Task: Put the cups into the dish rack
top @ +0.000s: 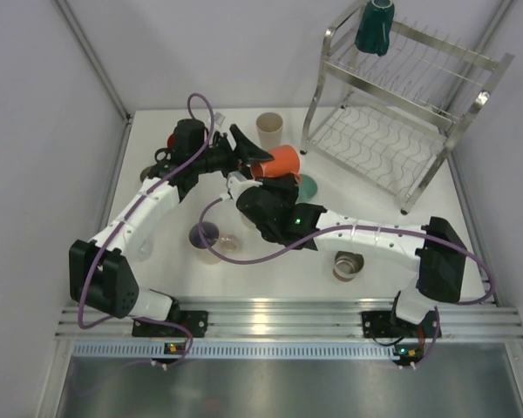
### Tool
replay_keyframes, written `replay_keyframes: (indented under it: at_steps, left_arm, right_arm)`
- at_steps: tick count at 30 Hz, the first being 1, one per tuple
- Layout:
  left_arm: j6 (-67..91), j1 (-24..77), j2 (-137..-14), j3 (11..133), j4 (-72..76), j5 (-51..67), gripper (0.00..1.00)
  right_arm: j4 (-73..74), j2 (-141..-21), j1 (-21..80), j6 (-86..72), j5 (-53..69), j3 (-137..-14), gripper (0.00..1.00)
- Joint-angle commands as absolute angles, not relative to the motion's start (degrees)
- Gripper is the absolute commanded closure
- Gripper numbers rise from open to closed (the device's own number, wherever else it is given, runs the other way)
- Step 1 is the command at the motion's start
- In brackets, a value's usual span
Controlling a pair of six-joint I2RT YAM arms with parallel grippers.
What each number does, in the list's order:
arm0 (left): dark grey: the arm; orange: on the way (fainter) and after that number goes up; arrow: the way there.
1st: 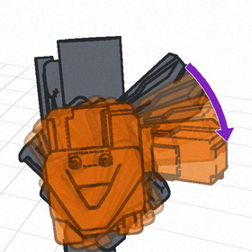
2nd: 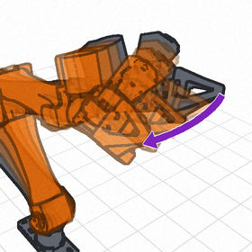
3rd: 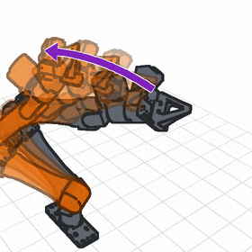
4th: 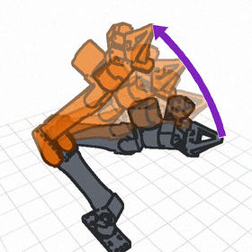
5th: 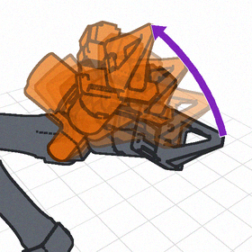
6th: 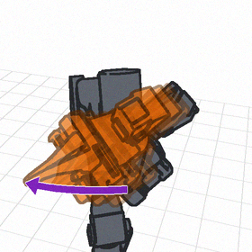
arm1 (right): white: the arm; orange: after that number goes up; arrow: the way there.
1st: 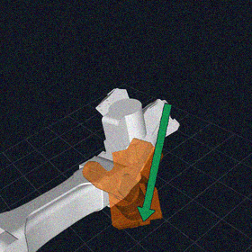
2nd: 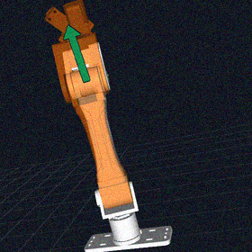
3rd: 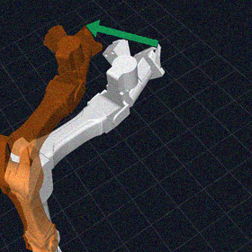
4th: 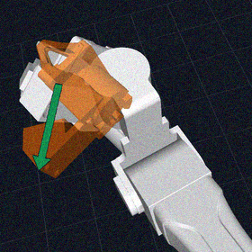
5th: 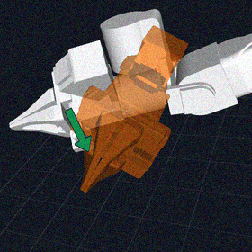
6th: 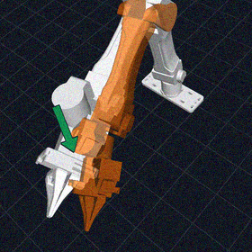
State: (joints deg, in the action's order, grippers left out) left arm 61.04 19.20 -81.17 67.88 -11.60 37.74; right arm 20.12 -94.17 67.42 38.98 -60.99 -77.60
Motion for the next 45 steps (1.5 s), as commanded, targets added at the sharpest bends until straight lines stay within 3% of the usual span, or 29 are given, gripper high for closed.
replay_keyframes:
  at_steps: [1, 5, 6, 13, 29, 34, 45]
  left_arm:
    - [61.5, 18.4, -80.2, 72.6, -6.5, 38.7, 0.4]
    - [61.4, 18.4, -80.7, 73.1, -6.4, 38.6, 0.29]
    - [61.3, 18.5, -80.8, 73.2, -6.5, 38.6, 0.22]
    - [61.3, 18.5, -80.8, 73.3, -6.5, 39.3, 0.07]
    - [58.5, 12.3, -80.9, 77.2, -8.3, 37.2, 0.02]
    - [49.8, 8.8, -81.2, 84.4, -19.7, 30.8, 0.02]
    - [44.2, 6.5, -74.7, 79.4, -22.5, 24.4, 0.02]
  right_arm:
    - [14.9, -90.9, 65.4, 37.4, -63.8, -76.6, 1.0]
    - [14.6, -91.0, 65.0, 37.6, -63.7, -76.4, 1.0]
    - [14.5, -91.1, 65.0, 37.6, -63.9, -76.4, 1.0]
    - [13.8, -91.4, 64.4, 37.8, -64.3, -75.9, 1.0]
    - [14.7, -89.3, 63.6, 34.5, -62.7, -72.8, 1.0]
    - [18.0, -84.2, 62.1, 28.1, -55.8, -73.9, 1.0]
    - [26.2, -78.4, 54.5, 16.6, -39.5, -89.0, 1.0]
